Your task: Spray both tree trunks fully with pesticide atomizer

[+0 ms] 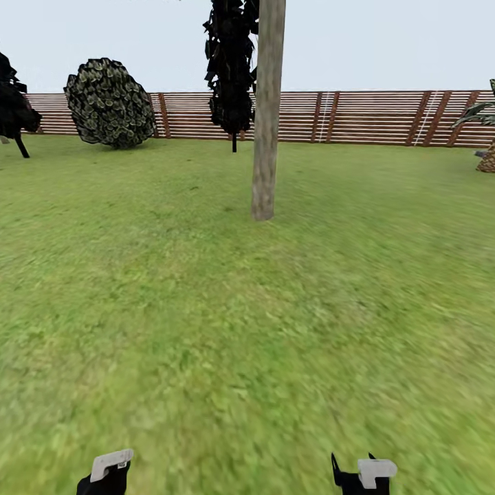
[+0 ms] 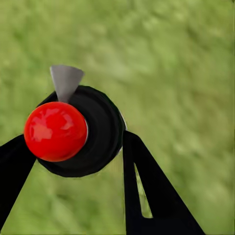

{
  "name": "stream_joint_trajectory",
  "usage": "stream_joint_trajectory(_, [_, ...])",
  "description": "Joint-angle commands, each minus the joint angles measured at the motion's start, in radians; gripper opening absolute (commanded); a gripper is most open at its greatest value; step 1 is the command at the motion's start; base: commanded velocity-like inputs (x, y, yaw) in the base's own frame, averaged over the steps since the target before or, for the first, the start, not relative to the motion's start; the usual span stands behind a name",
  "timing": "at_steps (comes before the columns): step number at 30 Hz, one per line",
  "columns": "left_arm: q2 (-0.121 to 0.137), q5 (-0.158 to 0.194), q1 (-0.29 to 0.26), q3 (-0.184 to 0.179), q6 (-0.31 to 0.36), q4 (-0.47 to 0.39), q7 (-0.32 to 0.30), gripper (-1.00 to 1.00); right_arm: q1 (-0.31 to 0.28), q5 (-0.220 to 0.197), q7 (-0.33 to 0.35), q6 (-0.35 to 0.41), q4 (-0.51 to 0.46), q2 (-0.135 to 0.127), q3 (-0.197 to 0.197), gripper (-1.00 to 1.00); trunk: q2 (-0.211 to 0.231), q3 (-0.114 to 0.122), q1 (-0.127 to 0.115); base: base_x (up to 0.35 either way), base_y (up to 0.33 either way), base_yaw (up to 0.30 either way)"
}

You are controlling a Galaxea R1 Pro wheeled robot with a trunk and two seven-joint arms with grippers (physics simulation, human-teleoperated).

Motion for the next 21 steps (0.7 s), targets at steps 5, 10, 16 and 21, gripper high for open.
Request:
stream_joint_trajectory(5, [-0.001,-0.002,-0.001,0.008,-0.003,0.001,-0.007,-1.0,-0.001,0.011,-0.004,-0.003,0.001,0.0,-0.005,1.0,0.0,-0.001,0.0,0.339,0.0,0.0])
stream_joint_trajectory(10, [-0.001,-0.002,-0.001,0.008,-0.003,0.001,-0.007,-1.0,-0.001,0.011,-0.004,-0.003,0.001,0.0,-0.005,1.0,0.0,-0.001,0.0,0.339,0.0,0.0])
stream_joint_trajectory(16, [-0.001,-0.002,-0.001,0.008,-0.003,0.001,-0.007,-1.0,-0.001,0.011,-0.004,-0.003,0.002,0.0,-0.005,1.0,0.0,-0.001,0.0,0.339,0.0,0.0])
stream_joint_trajectory(21, [-0.001,-0.002,-0.001,0.008,-0.003,0.001,-0.007,-1.0,-0.001,0.011,-0.004,-0.003,0.002,0.0,-0.005,1.0,0.0,-0.001,0.0,0.339,0.0,0.0])
